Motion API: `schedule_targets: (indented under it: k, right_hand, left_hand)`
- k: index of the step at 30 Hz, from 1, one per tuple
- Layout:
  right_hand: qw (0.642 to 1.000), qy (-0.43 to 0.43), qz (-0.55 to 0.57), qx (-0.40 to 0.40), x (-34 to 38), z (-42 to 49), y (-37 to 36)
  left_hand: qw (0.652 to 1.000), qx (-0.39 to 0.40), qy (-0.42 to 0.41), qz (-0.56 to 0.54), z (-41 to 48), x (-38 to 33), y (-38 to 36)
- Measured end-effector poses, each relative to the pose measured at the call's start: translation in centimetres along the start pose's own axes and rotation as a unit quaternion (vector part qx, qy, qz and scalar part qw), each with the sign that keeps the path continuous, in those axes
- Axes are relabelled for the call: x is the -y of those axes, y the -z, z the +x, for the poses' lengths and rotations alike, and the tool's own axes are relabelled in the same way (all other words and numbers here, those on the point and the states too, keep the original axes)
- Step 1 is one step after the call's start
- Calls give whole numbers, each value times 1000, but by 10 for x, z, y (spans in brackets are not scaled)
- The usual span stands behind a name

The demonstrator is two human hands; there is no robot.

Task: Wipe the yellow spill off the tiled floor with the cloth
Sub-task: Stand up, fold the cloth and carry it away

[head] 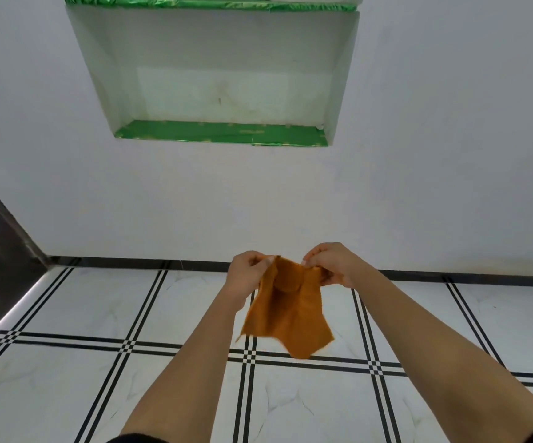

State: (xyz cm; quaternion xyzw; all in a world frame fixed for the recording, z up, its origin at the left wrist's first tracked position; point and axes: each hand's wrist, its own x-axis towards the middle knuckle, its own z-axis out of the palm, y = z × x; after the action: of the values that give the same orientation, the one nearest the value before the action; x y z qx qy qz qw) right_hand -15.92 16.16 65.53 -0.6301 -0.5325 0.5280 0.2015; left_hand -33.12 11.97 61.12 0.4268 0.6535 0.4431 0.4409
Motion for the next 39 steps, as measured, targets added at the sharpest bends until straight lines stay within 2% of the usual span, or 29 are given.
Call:
schedule_targets:
  k: [4,8,10,13,15,17,29,33,39]
  right_hand:
    - [990,-18,130,60,11,-7,1]
    - [984,26,139,112,12,-12,7]
    - [991,75,58,90,13,-14,7]
    - [989,118,-86,5,20,-22,0]
    - [966,155,-204,-36,27,-28,-4]
    - [942,193,-267,-61,33,-33,-5]
    - [966,212,-147,31,40,-38,-16]
    - [967,208,-146,28,43,-38,-13]
    - [978,176,-89,71,40,-42,-11]
  left_hand:
    - [997,47,-61,-29,-10,-13,-9]
    - [994,35,-77,-63,-12,-20,-6]
    - [995,25,-79,-55,-12,-19,-3]
    - [995,32,-82,-55,-14,-21,0]
    - [995,22,-82,-49,-16,-22,3]
    - [995,5,-81,-50,-16,-22,7]
    - [990,50,-57,-119,-29,-28,15]
    - [983,86,-61,-152,-31,-30,21]
    - [987,57,-64,-134,-29,-34,27]
